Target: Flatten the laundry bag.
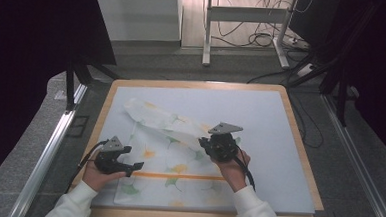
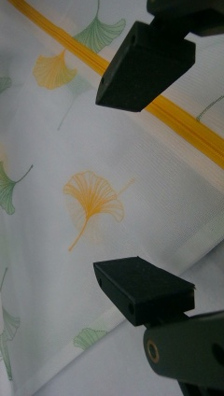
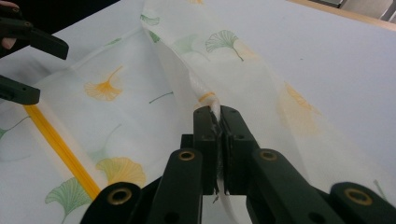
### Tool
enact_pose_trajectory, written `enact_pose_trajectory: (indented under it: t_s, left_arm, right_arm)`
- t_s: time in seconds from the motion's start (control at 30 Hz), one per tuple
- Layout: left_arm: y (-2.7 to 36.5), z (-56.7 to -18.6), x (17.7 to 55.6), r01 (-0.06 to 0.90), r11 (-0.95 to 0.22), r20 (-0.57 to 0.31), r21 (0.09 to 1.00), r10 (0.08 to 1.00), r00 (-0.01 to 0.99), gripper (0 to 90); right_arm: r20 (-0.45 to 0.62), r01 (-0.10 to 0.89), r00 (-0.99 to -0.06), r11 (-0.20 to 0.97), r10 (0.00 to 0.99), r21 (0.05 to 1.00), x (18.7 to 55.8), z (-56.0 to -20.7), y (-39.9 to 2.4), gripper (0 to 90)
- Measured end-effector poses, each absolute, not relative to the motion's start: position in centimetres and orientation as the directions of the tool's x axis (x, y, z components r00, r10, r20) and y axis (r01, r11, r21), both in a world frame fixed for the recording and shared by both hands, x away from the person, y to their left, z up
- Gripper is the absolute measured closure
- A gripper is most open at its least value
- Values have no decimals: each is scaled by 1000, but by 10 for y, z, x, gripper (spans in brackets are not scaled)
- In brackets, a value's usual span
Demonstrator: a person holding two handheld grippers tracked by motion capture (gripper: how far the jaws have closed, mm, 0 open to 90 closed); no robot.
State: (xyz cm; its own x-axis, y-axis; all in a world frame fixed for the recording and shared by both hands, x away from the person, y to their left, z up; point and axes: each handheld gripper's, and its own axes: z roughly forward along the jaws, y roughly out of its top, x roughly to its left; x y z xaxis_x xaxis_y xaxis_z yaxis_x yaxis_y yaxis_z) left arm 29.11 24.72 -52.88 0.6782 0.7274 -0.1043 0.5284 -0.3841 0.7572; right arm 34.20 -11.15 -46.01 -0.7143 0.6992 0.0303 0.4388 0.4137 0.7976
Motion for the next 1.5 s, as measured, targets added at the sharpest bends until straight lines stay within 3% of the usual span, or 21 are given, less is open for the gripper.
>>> enact_pose_trajectory:
  t_s: [1.5]
  left_arm:
    - [246,-530,291,531,-386,-107,755,726,679,178]
  right_arm:
    - [91,510,-602,295,793,808,386,-461,-157,853]
